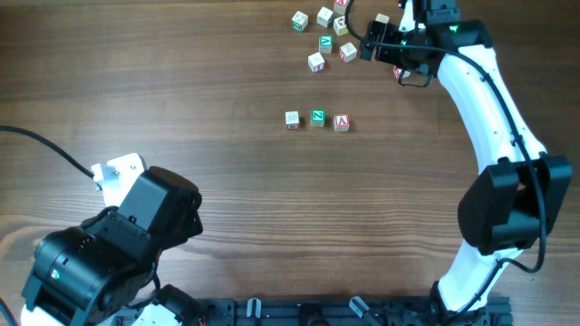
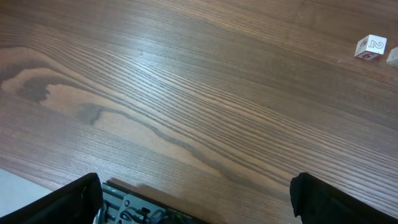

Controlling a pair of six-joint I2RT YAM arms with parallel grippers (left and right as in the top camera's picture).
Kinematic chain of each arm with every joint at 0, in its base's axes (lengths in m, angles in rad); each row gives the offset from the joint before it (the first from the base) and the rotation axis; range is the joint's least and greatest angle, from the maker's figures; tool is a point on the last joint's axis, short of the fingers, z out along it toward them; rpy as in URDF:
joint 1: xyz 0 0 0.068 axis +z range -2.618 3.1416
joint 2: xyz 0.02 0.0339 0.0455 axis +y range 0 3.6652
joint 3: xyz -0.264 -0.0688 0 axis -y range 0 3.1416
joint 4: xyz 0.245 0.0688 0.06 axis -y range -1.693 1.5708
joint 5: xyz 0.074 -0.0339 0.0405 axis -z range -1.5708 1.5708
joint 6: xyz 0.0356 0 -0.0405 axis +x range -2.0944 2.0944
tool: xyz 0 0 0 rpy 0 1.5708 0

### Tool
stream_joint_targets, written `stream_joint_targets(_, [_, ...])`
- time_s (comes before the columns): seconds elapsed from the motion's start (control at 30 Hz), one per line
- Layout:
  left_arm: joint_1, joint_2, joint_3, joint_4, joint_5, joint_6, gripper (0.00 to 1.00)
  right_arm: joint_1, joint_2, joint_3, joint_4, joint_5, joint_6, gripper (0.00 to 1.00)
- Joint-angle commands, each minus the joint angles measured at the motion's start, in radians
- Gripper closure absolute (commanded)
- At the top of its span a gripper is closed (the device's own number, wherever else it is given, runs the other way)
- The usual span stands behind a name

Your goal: Form a horizontal line

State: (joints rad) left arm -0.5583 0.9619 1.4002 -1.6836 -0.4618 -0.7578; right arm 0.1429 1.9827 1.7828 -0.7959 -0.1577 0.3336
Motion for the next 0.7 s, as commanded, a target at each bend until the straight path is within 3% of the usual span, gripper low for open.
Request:
stream_joint_targets(0.0, [0.0, -0.004, 0.003, 0.0, 0.001, -0.002, 0.0, 0.0, 0.055, 0.011, 0.031, -0.024, -0.045, 0.0])
stream_joint_targets(0.67, [0.0, -0.004, 0.003, 0.0, 0.001, -0.002, 0.0, 0.027, 0.123, 0.012, 0.254, -0.064, -0.103, 0.0])
